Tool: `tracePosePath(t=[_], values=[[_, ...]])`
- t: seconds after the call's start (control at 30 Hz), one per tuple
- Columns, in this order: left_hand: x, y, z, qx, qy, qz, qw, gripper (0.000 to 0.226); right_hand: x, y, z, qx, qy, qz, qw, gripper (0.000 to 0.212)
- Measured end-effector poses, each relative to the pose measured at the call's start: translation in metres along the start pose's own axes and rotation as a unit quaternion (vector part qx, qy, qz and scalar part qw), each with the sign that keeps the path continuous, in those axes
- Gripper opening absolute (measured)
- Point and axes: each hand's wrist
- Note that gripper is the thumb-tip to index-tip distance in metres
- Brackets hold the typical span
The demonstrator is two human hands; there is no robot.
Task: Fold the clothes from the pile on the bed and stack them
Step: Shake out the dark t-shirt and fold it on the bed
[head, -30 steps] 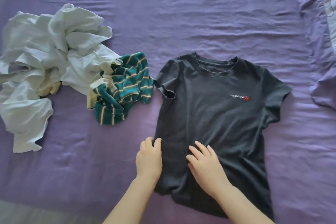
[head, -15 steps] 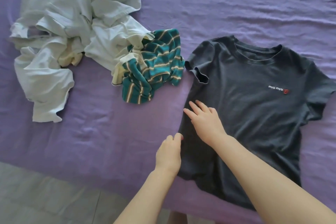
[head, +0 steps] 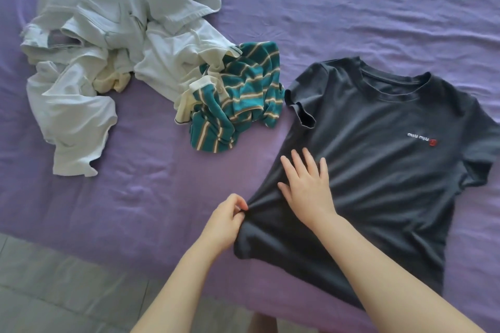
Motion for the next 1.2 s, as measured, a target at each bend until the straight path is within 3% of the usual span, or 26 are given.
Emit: tracePosePath(t=[0.13, 0.23, 0.33, 0.43, 0.53, 0.73, 0.8, 0.93, 1.03, 1.1, 1.2], values=[[-0.005, 0.011, -0.003, -0.018, -0.008, -0.117, 0.993, 0.012, -0.003, 0.008, 0.003, 0.021, 0.013, 0.011, 1.0, 0.065], [-0.017, 0.016, -0.001, -0.056, 0.013, -0.28, 0.958, 0.011, -0.007, 0.012, 0.001, 0.044, 0.005, 0.023, 0.999, 0.071], [-0.035, 0.022, -0.005, -0.096, 0.138, -0.334, 0.928, 0.017, -0.011, 0.008, -0.007, 0.034, -0.005, 0.029, 0.999, 0.07], [-0.052, 0.032, -0.019, -0.059, 0.245, -0.34, 0.906, 0.026, -0.018, 0.001, -0.023, 0.017, -0.02, 0.022, 0.999, 0.056], [-0.067, 0.043, -0.04, -0.028, 0.288, -0.343, 0.894, 0.039, -0.028, -0.003, -0.045, 0.032, -0.055, 0.039, 0.997, 0.053], [-0.075, 0.056, -0.064, 0.032, 0.174, -0.39, 0.904, 0.072, -0.038, -0.027, -0.104, 0.085, -0.17, 0.044, 0.981, 0.054], [-0.081, 0.059, -0.065, 0.025, 0.149, -0.376, 0.914, 0.072, -0.045, -0.038, -0.107, 0.07, -0.196, 0.027, 0.978, 0.05], [-0.107, 0.048, -0.086, -0.126, 0.121, -0.276, 0.945, 0.05, -0.065, -0.055, -0.104, -0.11, -0.151, -0.104, 0.977, 0.025], [-0.129, 0.033, -0.115, -0.189, 0.089, -0.211, 0.955, 0.052, -0.072, -0.069, -0.128, -0.165, -0.102, -0.155, 0.969, 0.021], [-0.142, 0.025, -0.133, -0.215, 0.088, -0.205, 0.951, 0.056, -0.071, -0.08, -0.154, -0.15, -0.083, -0.137, 0.976, 0.024], [-0.154, 0.021, -0.153, -0.225, 0.102, -0.198, 0.948, 0.062, -0.07, -0.089, -0.194, -0.058, -0.104, -0.029, 0.992, 0.044]])
Point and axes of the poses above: each hand's wrist, its own z-axis away from the middle knuckle, its own y-axis out of the palm, x = y × z, and after that the axes turned 8 degrees about y, right-handed
